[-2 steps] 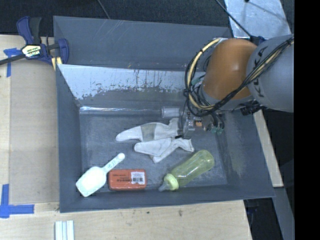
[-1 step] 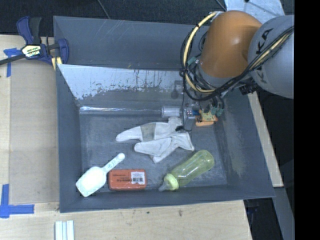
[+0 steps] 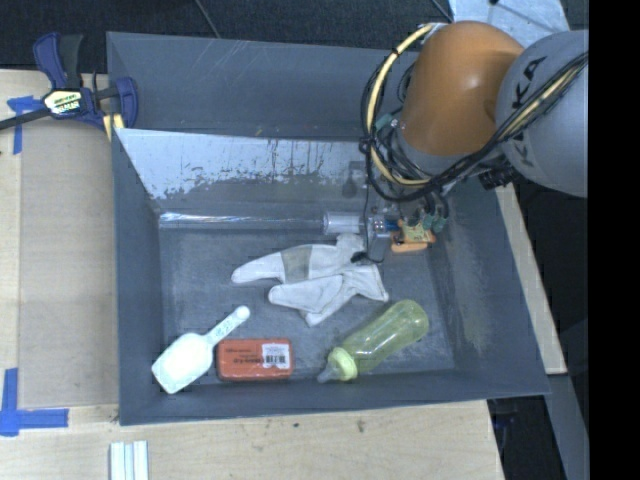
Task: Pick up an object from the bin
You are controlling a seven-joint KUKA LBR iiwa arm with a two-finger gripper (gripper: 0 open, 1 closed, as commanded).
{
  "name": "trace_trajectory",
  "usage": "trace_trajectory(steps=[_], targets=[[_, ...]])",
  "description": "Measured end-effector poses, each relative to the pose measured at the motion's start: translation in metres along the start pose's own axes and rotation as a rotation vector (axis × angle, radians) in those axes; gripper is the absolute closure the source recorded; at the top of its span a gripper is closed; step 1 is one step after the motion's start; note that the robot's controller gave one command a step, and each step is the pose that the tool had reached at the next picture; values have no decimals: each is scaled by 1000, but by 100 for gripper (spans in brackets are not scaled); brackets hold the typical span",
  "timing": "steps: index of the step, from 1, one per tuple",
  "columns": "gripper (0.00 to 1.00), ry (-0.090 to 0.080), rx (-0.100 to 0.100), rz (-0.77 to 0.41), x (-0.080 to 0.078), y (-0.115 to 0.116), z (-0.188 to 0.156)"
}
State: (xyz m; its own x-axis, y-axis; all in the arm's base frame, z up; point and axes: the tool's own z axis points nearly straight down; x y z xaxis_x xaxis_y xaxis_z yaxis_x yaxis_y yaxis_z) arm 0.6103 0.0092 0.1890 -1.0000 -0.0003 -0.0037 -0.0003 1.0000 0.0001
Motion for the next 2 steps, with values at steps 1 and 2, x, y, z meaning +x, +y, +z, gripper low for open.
trace_trajectory(steps=[1, 2], targets=[[0, -4, 1, -12, 19, 13, 40], [0, 0, 0, 105, 23, 20, 83]])
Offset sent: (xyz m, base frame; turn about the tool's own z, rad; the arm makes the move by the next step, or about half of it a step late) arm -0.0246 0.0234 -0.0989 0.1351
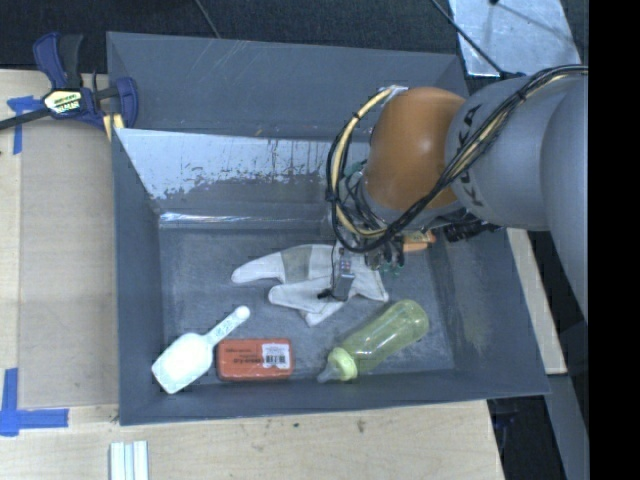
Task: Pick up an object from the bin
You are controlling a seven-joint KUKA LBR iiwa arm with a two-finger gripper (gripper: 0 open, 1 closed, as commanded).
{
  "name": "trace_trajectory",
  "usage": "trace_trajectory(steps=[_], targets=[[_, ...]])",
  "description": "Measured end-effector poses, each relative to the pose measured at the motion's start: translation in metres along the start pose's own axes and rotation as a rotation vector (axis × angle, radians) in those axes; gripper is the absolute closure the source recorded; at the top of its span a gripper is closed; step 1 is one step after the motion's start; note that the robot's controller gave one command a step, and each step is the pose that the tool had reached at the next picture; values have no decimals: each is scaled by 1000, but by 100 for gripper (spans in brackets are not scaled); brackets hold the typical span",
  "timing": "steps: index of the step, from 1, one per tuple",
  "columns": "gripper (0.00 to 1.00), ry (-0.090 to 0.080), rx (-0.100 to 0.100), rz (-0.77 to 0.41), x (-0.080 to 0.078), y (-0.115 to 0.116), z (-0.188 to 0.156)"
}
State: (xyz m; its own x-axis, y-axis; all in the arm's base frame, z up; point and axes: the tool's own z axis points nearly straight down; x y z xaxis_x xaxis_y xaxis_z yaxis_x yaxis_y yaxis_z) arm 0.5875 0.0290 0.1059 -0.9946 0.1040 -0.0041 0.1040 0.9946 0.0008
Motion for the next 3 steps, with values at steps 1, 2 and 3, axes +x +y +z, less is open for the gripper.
trace_trajectory(steps=[1, 2, 3], targets=[[100, -4, -1, 51, 0, 10, 30], [100, -4, 0, 51, 0, 10, 30], [100, 2, 0, 47, 5, 17, -79]])
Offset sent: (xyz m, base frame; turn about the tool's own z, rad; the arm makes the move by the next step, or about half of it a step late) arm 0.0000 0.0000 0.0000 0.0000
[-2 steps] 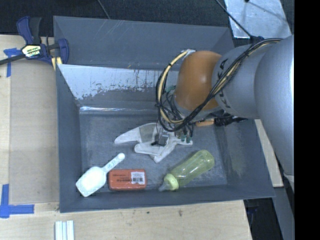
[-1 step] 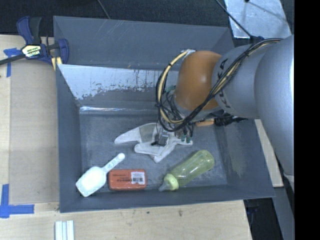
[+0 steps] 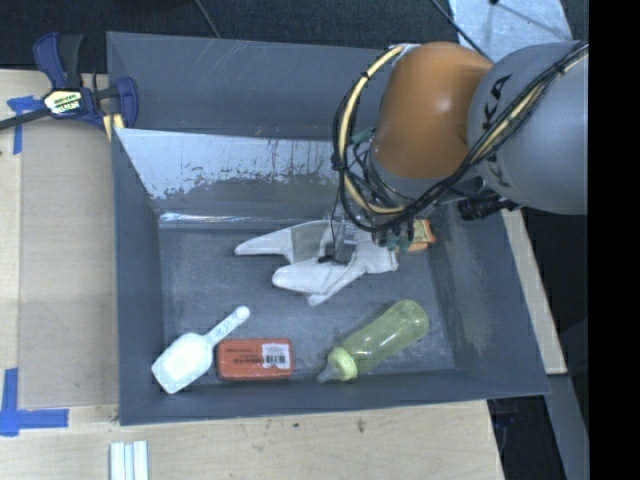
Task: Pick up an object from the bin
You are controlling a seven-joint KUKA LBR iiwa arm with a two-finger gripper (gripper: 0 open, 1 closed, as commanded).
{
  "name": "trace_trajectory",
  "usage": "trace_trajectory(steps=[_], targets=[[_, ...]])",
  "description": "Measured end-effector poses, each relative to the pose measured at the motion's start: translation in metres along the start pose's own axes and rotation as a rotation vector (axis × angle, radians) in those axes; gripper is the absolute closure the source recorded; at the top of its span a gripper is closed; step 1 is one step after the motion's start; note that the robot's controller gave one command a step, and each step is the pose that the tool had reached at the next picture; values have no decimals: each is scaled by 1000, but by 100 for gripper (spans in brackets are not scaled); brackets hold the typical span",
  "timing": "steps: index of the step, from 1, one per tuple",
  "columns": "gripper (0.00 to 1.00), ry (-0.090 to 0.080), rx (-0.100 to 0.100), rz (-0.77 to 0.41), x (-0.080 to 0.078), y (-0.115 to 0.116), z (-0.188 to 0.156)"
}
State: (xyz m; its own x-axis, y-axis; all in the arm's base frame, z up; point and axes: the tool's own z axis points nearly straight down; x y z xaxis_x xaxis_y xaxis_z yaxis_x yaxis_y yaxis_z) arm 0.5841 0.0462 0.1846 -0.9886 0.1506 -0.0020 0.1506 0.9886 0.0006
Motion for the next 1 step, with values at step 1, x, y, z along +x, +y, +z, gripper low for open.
trace_trajectory(steps=[1], targets=[[100, 0, 0, 0, 0, 0, 0]])
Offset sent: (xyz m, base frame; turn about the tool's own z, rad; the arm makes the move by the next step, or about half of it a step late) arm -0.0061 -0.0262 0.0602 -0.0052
